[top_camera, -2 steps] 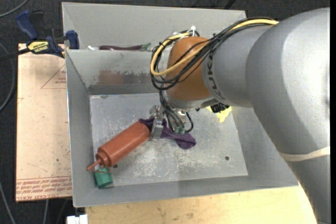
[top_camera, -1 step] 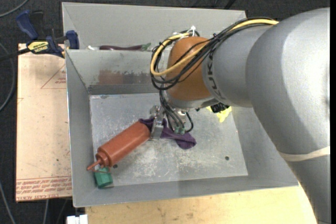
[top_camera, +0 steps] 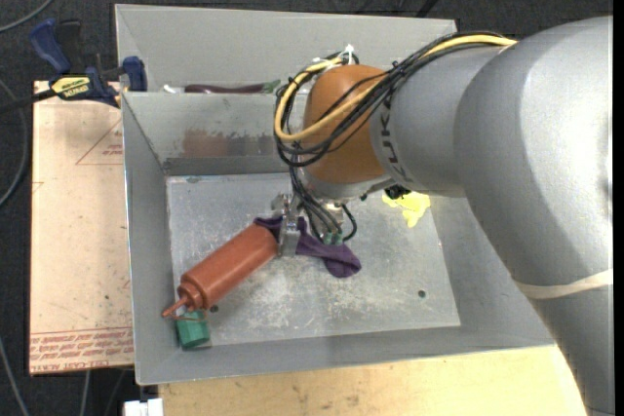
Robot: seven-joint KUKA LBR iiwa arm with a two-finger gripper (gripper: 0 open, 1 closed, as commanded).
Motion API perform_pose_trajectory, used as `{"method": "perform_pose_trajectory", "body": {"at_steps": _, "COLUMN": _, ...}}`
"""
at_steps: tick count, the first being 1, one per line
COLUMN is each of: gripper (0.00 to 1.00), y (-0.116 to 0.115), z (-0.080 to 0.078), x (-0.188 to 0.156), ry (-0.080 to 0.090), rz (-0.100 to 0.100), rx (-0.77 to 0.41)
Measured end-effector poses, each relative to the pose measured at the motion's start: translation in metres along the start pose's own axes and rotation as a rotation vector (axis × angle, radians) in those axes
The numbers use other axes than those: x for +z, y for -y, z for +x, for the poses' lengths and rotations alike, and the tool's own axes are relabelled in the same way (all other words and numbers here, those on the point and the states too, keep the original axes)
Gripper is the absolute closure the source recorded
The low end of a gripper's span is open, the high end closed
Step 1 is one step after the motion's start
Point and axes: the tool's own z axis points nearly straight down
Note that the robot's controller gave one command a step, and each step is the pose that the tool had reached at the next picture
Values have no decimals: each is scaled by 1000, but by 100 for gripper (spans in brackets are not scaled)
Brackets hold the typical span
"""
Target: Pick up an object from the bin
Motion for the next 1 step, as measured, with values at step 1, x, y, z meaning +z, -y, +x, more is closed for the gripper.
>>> {"method": "perform_pose_trajectory", "body": {"at_steps": 1, "gripper": 100, "y": 20, "z": 10, "x": -157, "ry": 6, "rz": -2, "rx": 51}}
